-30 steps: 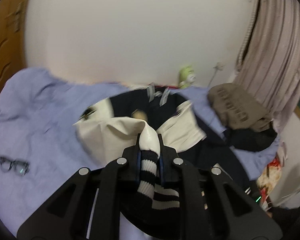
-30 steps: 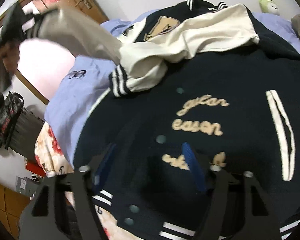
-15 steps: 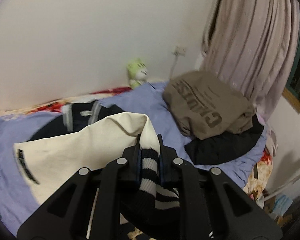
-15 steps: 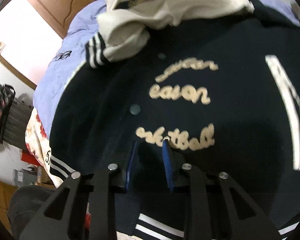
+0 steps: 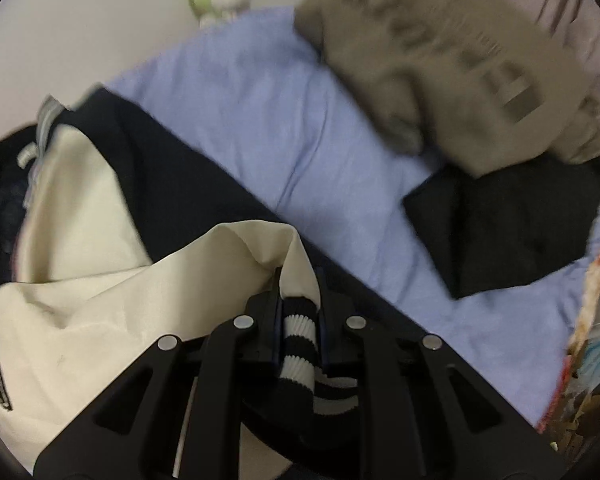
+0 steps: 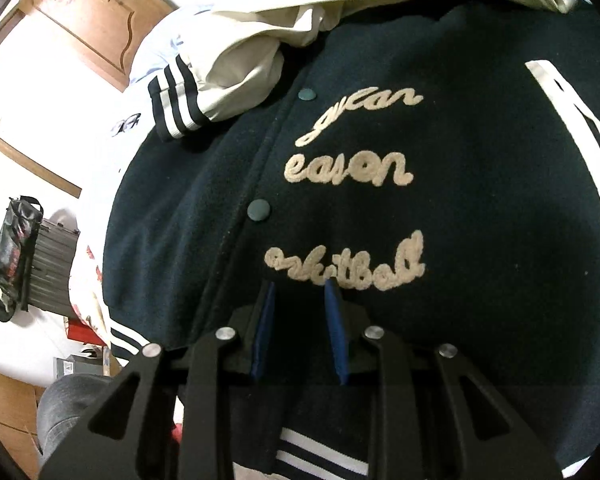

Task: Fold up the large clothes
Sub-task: 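Carry the held sleeve with the left gripper across the jacket body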

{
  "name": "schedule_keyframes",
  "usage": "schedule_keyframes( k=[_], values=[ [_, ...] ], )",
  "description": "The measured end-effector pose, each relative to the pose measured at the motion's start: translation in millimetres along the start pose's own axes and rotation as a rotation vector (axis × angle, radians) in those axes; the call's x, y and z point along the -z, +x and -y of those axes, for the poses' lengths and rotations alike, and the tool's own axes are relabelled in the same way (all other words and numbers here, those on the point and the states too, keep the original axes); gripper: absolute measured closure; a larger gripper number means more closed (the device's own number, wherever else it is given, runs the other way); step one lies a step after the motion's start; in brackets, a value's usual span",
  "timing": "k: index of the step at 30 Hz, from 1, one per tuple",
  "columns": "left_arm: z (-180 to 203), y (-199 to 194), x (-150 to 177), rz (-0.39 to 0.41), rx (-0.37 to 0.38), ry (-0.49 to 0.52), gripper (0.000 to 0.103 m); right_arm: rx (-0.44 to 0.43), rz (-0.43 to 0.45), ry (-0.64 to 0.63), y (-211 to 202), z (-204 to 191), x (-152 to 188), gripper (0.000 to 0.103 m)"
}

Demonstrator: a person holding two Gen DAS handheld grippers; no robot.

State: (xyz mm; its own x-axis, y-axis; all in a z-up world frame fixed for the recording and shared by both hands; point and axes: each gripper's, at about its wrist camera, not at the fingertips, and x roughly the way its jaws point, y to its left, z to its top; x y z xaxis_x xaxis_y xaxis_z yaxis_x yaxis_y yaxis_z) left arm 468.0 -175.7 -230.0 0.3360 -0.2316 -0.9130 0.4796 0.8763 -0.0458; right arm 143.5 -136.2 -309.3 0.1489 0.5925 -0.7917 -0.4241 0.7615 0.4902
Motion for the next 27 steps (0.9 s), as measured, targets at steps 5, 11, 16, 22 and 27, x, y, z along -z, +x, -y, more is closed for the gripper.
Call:
schedule_keyframes(
  k=[5, 11, 16, 22, 27],
  values=[
    [2, 44, 10, -0.102, -0.043, -0.018, 0.089, 0.005, -0.010, -0.009, 2, -2, -3, 0.075],
    [6, 10, 10, -0.064, -0.046, -0.061, 0.033, -0.029, -0.002, -0.019, 0, 2, -3, 0.075],
    [16, -50, 21, -0.050, -0.037, -0.023, 0.024, -0.082, 0.013, -0.027, -9, 7, -1, 0.071],
    [2, -148, 69, 0.057, -0.008, -0.073, 0.013, -0.160, 0.065, 0.030, -48, 28, -2, 0.060],
    [-11, -182, 136, 0.075, -0.068, -0.096, 0.012, -0.197, 0.181, 0.125, -103, 57, -17, 0.041]
  ],
)
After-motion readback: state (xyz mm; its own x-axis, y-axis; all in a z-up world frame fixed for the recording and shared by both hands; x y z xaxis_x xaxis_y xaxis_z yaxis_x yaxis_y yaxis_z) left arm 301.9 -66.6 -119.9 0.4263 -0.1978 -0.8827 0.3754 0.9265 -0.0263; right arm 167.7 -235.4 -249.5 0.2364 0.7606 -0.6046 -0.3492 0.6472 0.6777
